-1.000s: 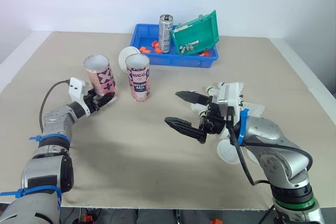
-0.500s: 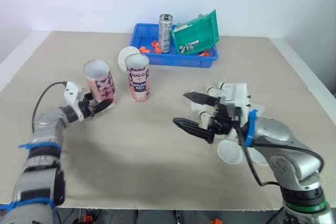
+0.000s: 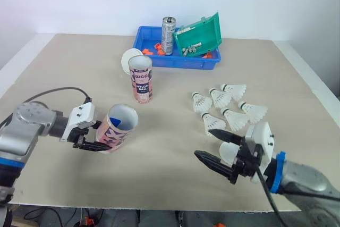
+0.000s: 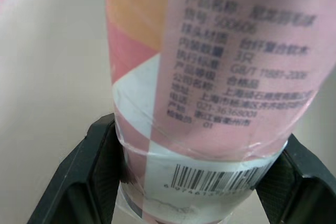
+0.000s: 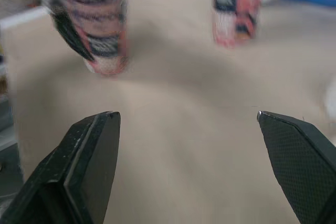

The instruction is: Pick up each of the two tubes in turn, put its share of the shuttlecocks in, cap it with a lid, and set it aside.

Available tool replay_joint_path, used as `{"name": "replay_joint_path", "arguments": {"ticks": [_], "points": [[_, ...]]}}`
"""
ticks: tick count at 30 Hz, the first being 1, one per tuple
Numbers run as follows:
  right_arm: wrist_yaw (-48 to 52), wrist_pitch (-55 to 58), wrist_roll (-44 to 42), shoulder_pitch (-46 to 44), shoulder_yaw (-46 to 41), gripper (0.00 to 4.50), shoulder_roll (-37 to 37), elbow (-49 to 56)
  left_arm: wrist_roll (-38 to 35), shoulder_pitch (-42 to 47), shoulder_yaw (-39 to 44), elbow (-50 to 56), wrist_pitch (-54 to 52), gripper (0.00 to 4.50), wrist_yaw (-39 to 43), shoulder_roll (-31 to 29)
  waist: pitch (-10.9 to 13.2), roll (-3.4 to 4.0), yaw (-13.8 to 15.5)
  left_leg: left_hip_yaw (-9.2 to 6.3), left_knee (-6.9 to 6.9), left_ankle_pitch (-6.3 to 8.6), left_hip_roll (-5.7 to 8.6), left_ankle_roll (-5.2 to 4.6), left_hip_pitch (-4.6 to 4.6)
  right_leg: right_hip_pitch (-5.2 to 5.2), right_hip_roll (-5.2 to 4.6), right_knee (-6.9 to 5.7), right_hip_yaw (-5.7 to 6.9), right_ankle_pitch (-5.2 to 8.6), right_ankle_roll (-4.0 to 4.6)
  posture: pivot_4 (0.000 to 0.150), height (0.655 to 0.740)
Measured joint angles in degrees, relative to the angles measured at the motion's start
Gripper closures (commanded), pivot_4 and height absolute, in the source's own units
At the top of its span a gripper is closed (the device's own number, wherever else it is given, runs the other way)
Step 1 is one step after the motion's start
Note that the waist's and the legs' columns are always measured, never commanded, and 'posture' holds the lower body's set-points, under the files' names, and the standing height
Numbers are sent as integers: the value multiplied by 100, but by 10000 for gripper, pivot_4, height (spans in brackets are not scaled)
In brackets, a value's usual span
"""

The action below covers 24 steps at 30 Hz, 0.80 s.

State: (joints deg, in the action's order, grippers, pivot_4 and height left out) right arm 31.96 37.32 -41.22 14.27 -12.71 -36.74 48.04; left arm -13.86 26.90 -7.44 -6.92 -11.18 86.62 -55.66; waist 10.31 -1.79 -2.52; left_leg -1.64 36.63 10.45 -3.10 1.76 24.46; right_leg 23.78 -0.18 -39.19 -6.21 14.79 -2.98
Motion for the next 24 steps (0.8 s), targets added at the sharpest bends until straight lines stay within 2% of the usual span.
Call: {"name": "replay_joint_path", "arguments": {"ticks": [5, 8, 17, 24], "points": [[-904, -152, 906, 82, 302, 0, 507, -86, 296, 565, -372, -570, 451, 15586, 285, 200, -9, 16, -7, 12, 0, -7, 3, -11, -30, -24, -10, 1, -7, -5, 0, 1500, 7061], [-1196, -152, 1231, 17, 533, 0, 695, -282, 343, 620, -390, -605, 483, 15586, 344, 263, -10, 18, -7, 21, 1, -13, 2, -21, -29, -27, -19, 1, -8, -5, 0, 1500, 7061], [-1718, -499, 2186, -454, 1198, 0, 1279, -961, 326, 151, -196, -96, 316, 15586, 193, 289, -54, 76, -2, 38, -10, -3, 10, -11, -21, -32, -28, 10, -16, 28, -24, 1500, 7061], [-1681, -650, 2472, -747, 1285, 0, 1384, -1491, 326, 32, -131, 21, 258, 15586, 57, 313, -66, 85, 6, 37, -10, -3, 13, -11, -23, -35, -28, 10, -17, 29, -24, 1500, 7061]]}}
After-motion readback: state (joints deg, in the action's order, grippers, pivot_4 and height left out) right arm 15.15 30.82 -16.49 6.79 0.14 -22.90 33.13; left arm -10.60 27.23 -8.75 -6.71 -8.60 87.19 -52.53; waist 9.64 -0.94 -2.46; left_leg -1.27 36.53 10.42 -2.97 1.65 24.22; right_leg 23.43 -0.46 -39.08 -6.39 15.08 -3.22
